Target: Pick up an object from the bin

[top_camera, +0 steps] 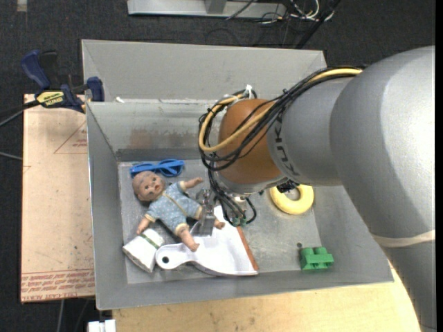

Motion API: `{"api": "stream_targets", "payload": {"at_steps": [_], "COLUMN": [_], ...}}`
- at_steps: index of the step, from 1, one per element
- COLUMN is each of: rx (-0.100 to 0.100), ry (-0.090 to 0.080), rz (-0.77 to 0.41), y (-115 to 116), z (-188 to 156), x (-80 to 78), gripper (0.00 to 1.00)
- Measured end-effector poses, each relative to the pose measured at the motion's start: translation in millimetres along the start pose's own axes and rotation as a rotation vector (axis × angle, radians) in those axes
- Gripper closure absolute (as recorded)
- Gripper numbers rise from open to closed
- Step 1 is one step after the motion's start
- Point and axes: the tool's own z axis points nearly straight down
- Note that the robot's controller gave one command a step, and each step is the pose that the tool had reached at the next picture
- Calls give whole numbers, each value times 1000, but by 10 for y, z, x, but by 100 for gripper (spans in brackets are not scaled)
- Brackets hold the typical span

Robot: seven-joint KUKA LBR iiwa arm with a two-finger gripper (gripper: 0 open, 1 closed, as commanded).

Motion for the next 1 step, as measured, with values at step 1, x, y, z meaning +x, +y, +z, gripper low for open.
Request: {"api": "stream_targets", "payload": {"at_steps": [1], "rx": [0], "ry": [0], "rz": [0], "y": [0], "z": [0], "x": [0], "gripper": [100]}}
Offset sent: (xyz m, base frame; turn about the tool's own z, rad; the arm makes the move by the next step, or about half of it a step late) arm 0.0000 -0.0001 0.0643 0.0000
